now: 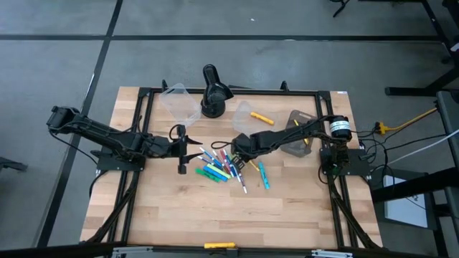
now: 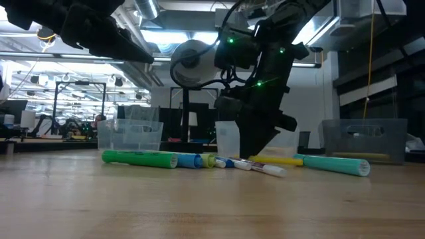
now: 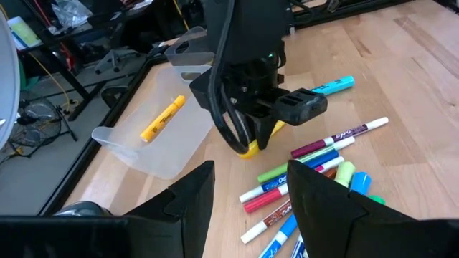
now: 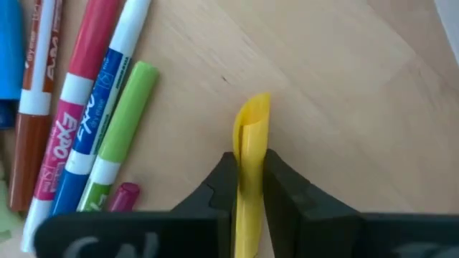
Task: Pick & Place Markers
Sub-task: Put the yellow pen in the gray bin, then put the light blue highlighter in the right transparent bin
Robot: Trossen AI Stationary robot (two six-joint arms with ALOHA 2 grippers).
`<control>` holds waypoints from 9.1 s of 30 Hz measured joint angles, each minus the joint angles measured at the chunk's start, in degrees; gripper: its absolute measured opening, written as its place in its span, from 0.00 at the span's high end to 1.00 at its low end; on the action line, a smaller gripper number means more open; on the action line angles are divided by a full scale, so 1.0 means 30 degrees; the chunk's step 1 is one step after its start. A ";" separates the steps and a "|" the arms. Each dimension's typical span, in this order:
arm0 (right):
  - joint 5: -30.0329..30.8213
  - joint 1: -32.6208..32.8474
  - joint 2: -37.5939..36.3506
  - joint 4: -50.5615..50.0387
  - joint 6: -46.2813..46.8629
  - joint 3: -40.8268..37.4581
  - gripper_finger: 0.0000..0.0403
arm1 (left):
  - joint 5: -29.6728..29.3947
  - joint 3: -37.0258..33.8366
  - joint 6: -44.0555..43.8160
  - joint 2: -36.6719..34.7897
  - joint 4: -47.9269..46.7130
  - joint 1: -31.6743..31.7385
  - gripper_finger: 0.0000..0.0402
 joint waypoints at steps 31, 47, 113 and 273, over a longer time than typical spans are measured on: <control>-0.0124 0.0006 0.0118 -0.0967 -0.4120 0.2301 0.88 | 0.1761 0.0007 -0.3342 0.4707 0.2560 0.0590 0.58; -0.0087 0.0007 0.0051 0.0816 -0.5625 0.2339 0.88 | 0.1507 0.0015 -0.3989 0.8220 0.5224 0.0619 0.58; -0.2615 0.0051 0.0015 0.2433 -0.7890 0.4925 0.88 | -0.2743 0.1137 1.8728 1.1774 0.8024 0.0586 0.63; 0.6590 -0.6207 -1.3748 -0.7953 0.1965 -0.8400 0.58 | -0.4131 0.0204 -0.1810 -0.6884 -0.2987 -0.2645 0.64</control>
